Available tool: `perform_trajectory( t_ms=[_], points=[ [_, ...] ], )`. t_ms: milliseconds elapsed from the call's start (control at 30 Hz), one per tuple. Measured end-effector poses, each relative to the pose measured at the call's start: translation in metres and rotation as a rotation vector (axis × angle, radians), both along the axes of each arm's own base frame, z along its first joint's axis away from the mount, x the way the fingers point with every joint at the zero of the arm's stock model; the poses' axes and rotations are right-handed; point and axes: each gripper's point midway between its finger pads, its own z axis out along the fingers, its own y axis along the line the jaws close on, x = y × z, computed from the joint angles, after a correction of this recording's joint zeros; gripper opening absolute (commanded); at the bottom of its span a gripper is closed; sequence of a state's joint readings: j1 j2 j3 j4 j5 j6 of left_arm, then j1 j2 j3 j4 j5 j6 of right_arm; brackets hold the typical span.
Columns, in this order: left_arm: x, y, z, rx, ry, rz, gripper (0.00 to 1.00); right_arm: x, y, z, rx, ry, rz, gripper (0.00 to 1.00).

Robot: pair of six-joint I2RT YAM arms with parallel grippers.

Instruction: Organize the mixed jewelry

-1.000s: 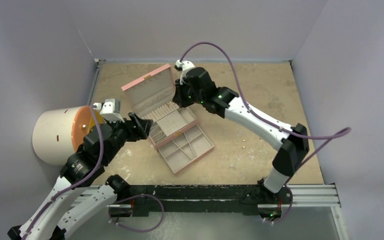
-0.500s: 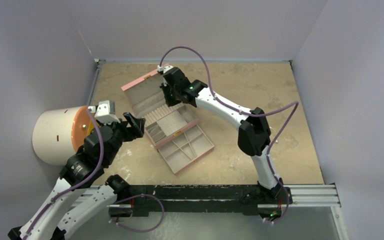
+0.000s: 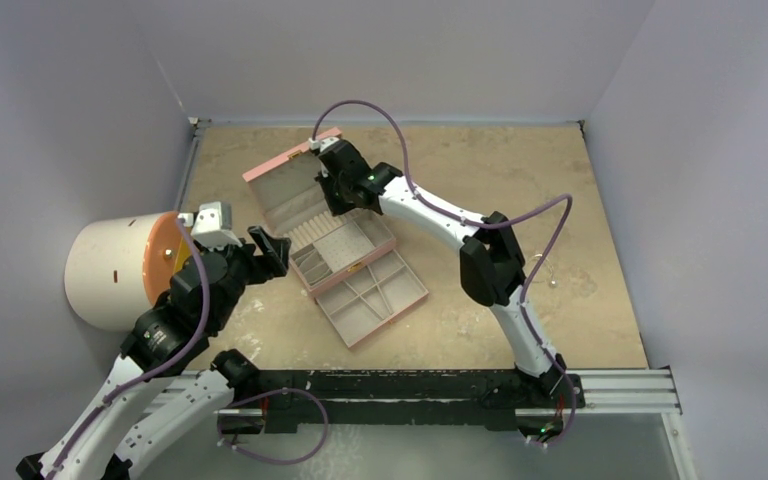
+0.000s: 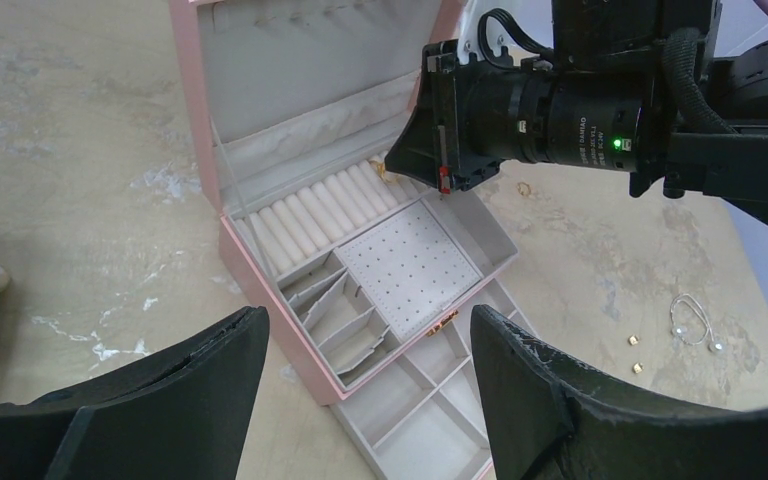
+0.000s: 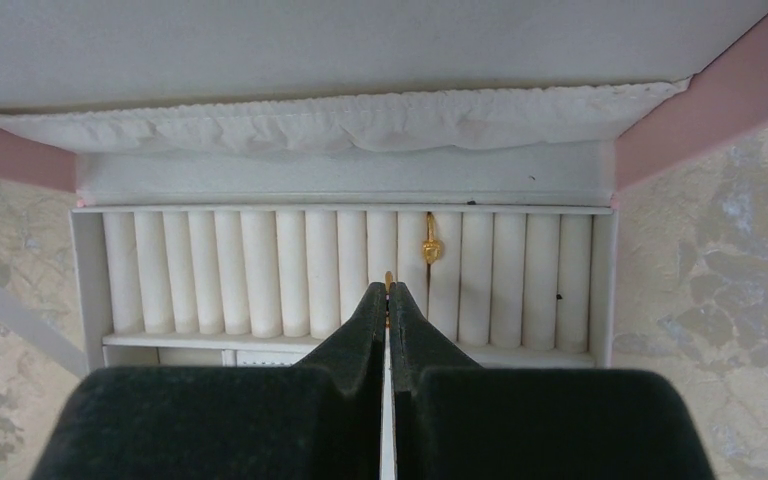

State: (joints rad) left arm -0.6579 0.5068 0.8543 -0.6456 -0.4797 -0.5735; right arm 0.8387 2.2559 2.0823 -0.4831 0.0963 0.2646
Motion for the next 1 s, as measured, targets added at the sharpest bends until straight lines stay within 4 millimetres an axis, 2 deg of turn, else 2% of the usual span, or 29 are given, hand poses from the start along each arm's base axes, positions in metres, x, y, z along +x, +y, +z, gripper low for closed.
perform_trajectory(
  t_ms=[233, 633, 967, 1000],
  points=[
    [0.0, 0.001, 0.0, 0.012, -0.002, -0.003, 0.74, 0.002, 0.0, -0.004, -0.009, -0.003, -0.002, 0.0],
    [0.0, 0.001, 0.0, 0.017, -0.003, -0.005, 0.74, 0.0, 0.003, -0.036, -0.05, 0.025, 0.002, 0.0],
    [0.0, 0.001, 0.0, 0.017, -0.003, -0.005, 0.74, 0.001, 0.004, -0.037, -0.053, 0.018, -0.003, 0.0],
    [0.0, 0.001, 0.0, 0.016, -0.003, -0.005, 0.74, 0.001, 0.004, -0.037, -0.053, 0.018, -0.003, 0.05]
  ],
)
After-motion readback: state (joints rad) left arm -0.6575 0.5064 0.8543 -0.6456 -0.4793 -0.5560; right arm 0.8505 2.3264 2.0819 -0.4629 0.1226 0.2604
